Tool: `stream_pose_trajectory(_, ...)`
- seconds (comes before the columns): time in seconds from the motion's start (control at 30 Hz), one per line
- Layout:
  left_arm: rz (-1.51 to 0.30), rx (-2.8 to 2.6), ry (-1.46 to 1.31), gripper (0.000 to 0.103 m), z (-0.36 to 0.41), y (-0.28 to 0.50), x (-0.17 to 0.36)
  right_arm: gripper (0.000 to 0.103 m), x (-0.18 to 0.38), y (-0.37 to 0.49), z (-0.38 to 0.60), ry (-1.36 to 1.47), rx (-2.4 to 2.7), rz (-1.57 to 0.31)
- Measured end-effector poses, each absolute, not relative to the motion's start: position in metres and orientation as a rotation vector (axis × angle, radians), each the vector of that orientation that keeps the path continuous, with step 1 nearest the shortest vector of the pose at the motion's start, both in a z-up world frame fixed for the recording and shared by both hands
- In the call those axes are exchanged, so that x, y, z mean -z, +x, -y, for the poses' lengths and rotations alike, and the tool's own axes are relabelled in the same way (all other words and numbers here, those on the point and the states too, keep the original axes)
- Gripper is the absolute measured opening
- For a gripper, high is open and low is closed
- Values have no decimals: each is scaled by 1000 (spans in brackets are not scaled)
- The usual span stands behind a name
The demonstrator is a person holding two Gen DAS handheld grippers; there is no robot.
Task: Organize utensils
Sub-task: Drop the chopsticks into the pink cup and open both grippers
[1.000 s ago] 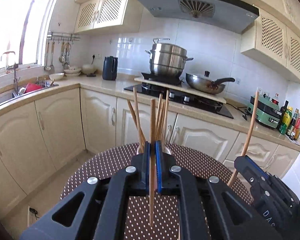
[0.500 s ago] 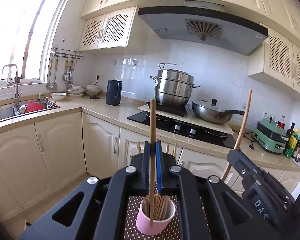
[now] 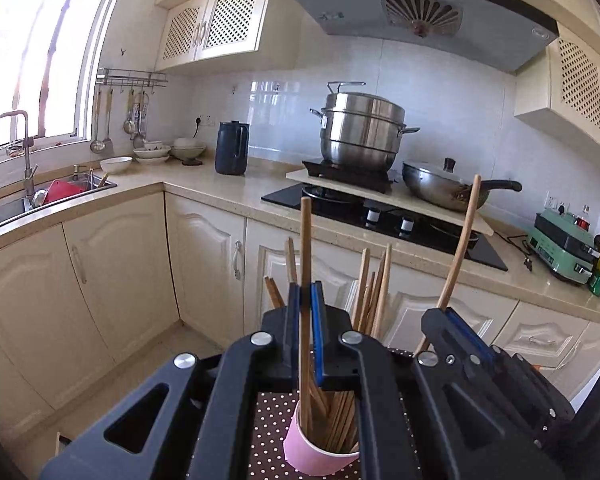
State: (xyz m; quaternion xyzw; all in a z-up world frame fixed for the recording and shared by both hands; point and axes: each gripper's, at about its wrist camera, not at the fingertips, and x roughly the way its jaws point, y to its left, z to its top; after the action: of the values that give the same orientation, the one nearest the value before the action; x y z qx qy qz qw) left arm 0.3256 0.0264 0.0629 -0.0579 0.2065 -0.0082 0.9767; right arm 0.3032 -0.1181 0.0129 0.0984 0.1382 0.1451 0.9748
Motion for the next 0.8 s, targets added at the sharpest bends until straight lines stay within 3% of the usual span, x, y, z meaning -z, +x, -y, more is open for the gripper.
stream_pose_trajectory(0.23, -481, -1, -72, 10, -32, 327, -32, 8, 13, 303, 121, 170, -308, -407)
stream_pose_trajectory(0.3, -485, -9, -51, 26, -34, 324, -29, 9, 14, 301, 126, 182, -308, -439)
stream_pose_trajectory(0.37, -483, -15, -43, 28, -36, 316, -28, 11, 14, 296, 132, 185, -302, -453)
stream_pose_trajectory(0.4, -483, -13, -43, 28, -38, 313, -30, 15, 14, 293, 134, 183, -299, -452)
stream_pose_trajectory(0.47, -483, -5, -42, 29, -40, 303, -30, 36, 10, 281, 138, 174, -283, -450)
stream_pose_trajectory(0.5, -482, -2, -40, 30, -41, 298, -31, 67, 7, 270, 142, 179, -271, -431)
stream_pose_trajectory(0.53, -479, 1, -36, 31, -41, 292, -32, 71, 3, 262, 146, 184, -266, -404)
stream_pose_trajectory(0.8, -488, 53, -32, 46, -43, 233, -22, 76, 5, 197, 160, 166, -239, -471)
